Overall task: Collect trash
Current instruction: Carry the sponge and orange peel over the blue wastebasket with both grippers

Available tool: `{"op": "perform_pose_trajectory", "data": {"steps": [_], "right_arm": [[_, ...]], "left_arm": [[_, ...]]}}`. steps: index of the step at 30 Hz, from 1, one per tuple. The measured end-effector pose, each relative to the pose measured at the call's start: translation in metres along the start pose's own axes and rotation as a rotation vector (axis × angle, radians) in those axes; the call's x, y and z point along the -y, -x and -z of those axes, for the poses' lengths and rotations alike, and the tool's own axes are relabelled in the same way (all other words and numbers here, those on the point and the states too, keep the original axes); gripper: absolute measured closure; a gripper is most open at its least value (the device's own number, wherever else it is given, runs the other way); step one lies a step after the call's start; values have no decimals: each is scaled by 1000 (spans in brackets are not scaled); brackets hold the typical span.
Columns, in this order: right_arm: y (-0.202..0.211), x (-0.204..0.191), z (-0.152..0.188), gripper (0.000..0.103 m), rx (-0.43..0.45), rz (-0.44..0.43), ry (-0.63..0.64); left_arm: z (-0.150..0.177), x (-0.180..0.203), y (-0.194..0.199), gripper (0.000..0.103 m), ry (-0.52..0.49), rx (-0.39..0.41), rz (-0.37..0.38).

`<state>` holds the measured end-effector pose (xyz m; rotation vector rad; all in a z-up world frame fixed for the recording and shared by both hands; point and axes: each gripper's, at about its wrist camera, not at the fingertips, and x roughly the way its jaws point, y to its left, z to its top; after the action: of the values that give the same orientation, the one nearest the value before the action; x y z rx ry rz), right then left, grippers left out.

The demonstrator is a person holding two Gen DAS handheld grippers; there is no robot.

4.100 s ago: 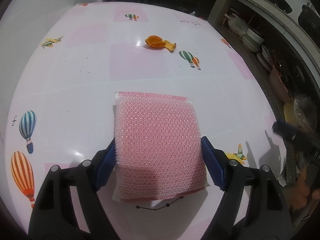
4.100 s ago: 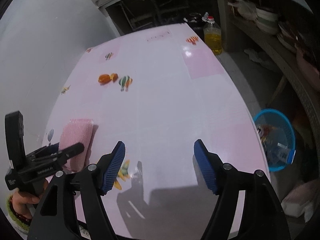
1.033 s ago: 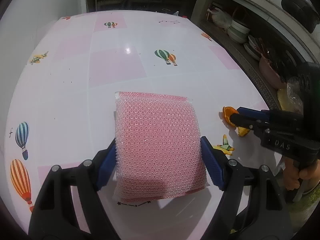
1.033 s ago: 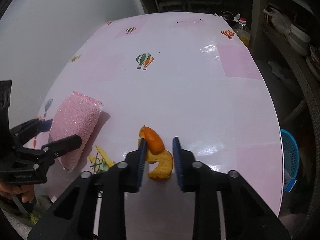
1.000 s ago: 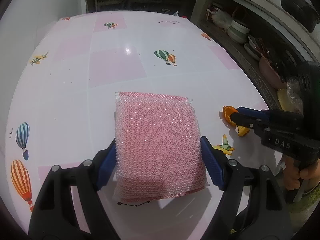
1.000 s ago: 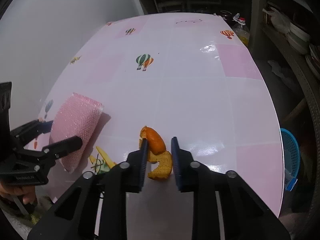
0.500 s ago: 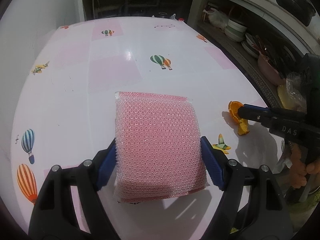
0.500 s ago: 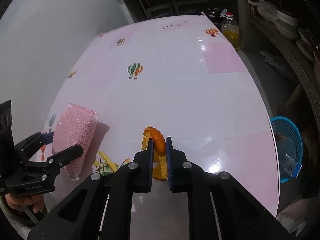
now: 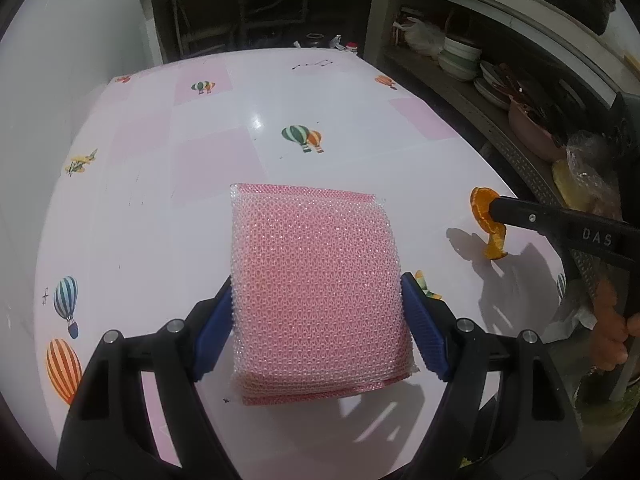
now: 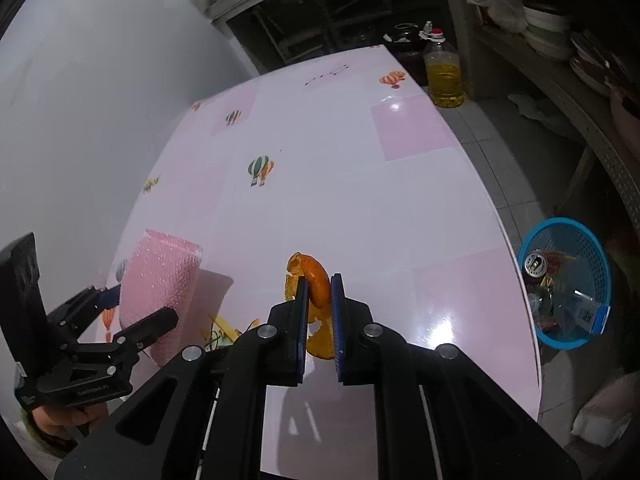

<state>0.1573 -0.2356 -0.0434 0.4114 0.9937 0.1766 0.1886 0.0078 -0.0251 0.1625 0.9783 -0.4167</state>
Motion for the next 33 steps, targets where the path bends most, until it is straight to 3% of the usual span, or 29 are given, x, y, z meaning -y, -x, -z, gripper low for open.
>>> {"op": "perform_pose_trajectory", "data": {"steps": [6, 10, 16, 22, 26, 30, 33], "right_arm": [[19, 20, 3, 92, 49, -22, -74], [43, 37, 5, 92, 113, -15, -128], [106, 78, 14, 92, 276, 58, -246], [164, 146, 49, 92, 401, 185, -424], [170, 195, 73, 92, 406, 192, -560], [149, 237, 89, 92, 372, 172, -673], [125, 263, 90, 92, 346, 155, -737]], "left_arm": [[-2, 10, 2, 28, -21, 2, 4], [-5, 19, 3, 28, -30, -4, 48], [-33, 47, 7, 28, -74, 13, 183], [-79, 102, -1, 28, -133, 1, 374], [-106, 152, -28, 28, -168, -77, 476], [-123, 206, -74, 28, -185, -211, 544], [-126, 242, -110, 28, -201, -285, 535]]}}
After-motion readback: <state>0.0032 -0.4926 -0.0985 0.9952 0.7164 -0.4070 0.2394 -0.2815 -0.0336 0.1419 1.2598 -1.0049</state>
